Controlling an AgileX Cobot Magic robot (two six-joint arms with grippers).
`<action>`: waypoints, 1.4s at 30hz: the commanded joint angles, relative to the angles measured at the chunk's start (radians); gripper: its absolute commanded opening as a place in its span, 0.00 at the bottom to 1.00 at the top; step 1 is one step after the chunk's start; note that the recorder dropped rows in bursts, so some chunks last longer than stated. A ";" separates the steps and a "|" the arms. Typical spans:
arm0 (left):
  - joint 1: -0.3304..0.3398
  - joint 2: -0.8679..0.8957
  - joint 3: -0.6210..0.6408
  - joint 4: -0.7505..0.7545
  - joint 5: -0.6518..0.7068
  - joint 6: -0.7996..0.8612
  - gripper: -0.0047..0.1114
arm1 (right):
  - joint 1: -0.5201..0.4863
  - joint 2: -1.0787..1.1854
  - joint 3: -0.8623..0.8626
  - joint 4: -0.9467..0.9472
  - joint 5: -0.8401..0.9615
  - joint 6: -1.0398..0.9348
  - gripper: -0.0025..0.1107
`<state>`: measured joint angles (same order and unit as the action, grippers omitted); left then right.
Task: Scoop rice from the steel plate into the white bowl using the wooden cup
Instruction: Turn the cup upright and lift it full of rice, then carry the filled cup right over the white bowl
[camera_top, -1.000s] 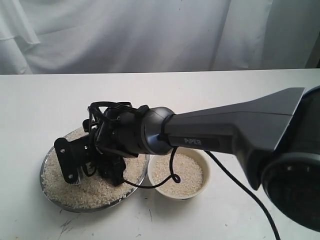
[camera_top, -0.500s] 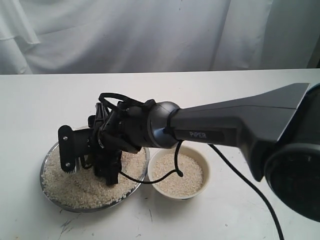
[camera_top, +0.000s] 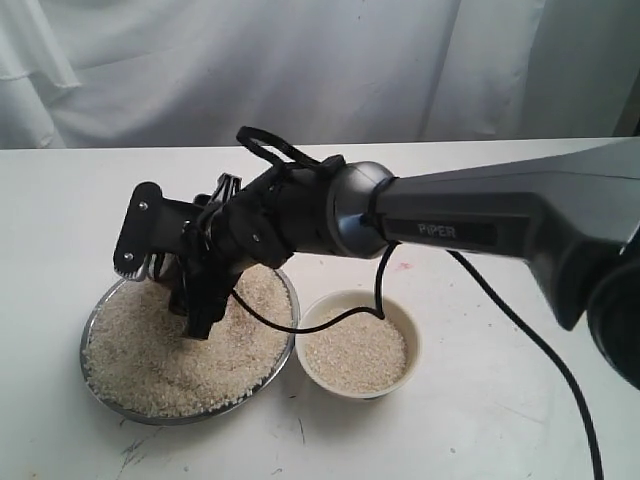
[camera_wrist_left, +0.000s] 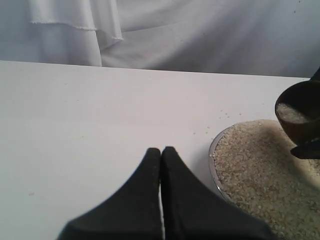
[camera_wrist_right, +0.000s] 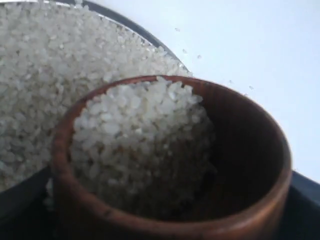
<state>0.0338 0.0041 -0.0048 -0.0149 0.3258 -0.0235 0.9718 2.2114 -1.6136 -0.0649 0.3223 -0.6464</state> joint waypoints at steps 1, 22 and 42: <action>0.002 -0.004 0.005 -0.002 -0.007 0.000 0.04 | -0.013 -0.045 -0.003 0.111 0.003 -0.005 0.02; 0.002 -0.004 0.005 -0.002 -0.007 0.000 0.04 | -0.095 -0.370 0.305 0.694 0.041 -0.364 0.02; 0.002 -0.004 0.005 -0.002 -0.007 0.000 0.04 | -0.100 -0.503 0.503 0.221 0.148 -0.300 0.02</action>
<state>0.0338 0.0041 -0.0048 -0.0149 0.3258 -0.0235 0.8781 1.7188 -1.1138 0.2408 0.4298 -0.9531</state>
